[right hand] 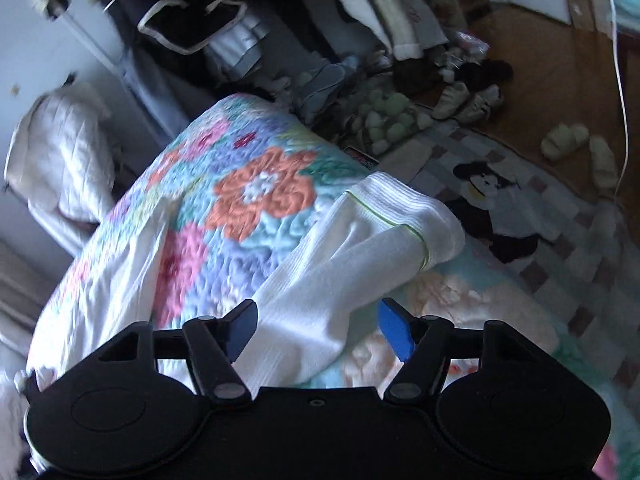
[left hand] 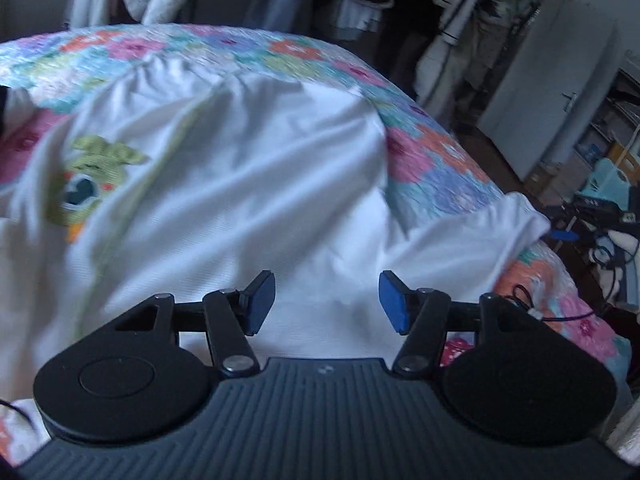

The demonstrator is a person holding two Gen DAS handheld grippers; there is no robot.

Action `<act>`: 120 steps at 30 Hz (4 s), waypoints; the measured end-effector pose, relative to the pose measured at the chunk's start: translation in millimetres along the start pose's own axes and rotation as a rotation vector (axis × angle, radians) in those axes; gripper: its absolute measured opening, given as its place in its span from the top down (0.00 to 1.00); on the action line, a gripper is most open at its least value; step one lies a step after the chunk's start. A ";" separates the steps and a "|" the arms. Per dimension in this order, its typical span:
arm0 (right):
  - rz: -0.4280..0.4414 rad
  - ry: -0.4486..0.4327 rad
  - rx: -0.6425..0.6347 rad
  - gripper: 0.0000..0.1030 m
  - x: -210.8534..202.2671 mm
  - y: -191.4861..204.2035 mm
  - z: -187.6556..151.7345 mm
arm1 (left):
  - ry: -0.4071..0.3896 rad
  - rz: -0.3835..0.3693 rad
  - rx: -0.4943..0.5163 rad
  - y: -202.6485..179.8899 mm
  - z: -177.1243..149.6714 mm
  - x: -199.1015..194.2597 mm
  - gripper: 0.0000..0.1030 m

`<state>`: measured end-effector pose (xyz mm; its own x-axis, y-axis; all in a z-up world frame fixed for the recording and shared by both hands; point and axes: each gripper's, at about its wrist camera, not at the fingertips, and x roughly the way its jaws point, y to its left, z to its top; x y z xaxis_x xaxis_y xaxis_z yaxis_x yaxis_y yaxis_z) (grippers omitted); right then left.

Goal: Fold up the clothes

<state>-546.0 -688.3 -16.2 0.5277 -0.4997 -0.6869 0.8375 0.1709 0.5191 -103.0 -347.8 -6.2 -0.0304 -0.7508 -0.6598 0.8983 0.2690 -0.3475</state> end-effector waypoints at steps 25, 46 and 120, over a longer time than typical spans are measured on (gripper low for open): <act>0.103 -0.369 -0.271 0.96 -118.8 4.7 11.3 | 0.139 -0.115 0.303 -75.4 -59.4 47.4 0.98; 0.459 -0.085 -0.665 0.95 20.6 307.7 -139.5 | -0.057 0.090 -0.151 74.7 -43.5 -95.1 0.52; 0.524 0.312 -0.822 0.38 4.4 403.7 -321.1 | -0.340 0.378 -0.425 305.1 7.2 -150.1 0.40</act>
<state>-160.0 -348.8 27.0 0.7706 0.0284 -0.6367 0.2671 0.8926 0.3631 178.9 -157.4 -8.3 0.4553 -0.6879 -0.5652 0.5668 0.7135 -0.4119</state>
